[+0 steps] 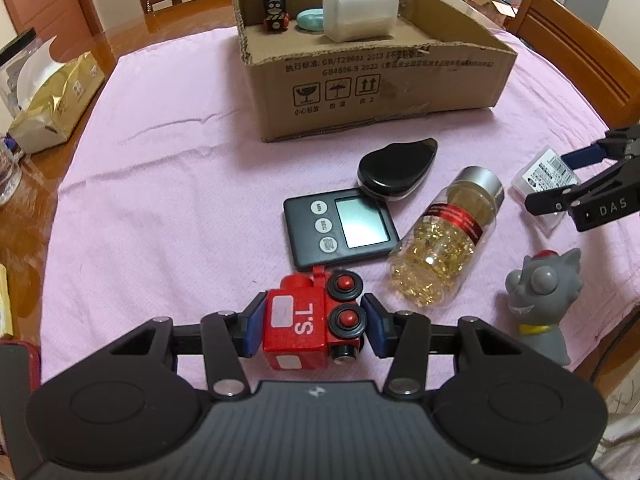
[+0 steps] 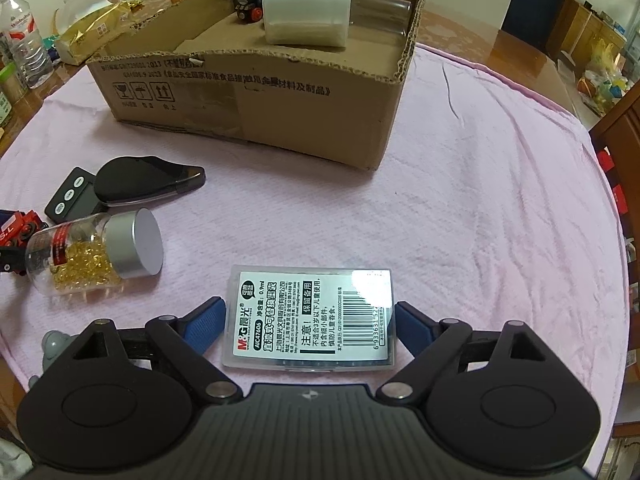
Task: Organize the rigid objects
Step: 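Close the left tool on the red train while the right tool grasps the refill pack, then carry both into the cardboard box and open both tools to release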
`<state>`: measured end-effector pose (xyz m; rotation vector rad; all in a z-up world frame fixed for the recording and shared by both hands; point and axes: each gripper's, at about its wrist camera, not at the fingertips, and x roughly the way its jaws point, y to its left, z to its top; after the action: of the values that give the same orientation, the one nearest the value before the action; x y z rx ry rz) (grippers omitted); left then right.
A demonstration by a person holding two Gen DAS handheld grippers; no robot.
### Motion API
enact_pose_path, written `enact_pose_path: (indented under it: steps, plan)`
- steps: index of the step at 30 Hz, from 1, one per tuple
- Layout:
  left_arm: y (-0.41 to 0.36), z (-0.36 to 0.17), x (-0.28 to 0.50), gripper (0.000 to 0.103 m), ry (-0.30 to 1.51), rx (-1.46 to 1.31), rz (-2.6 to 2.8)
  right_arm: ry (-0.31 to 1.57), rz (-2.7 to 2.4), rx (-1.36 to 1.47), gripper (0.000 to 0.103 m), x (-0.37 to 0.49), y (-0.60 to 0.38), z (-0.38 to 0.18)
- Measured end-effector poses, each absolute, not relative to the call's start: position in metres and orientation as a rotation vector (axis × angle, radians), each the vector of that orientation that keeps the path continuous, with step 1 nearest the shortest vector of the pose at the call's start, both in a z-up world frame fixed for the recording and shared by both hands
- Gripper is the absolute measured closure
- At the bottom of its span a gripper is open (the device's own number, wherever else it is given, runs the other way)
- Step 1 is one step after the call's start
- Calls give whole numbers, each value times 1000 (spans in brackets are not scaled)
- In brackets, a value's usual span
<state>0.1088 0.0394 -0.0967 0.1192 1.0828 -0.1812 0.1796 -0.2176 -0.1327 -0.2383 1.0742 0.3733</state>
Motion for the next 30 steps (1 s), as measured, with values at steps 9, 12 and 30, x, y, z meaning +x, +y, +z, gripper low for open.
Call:
enact_pose_path:
  steps: [9, 12, 30]
  plan:
    - [41, -51, 118, 55, 1026, 155, -239, 1032, 420, -257, 10, 178, -222, -96]
    - [41, -32, 129, 55, 989, 162, -259, 1003, 442, -255, 10, 179, -222, -78]
    - [11, -10, 274, 55, 873, 164, -249, 845, 510, -286, 10, 223, -196, -12]
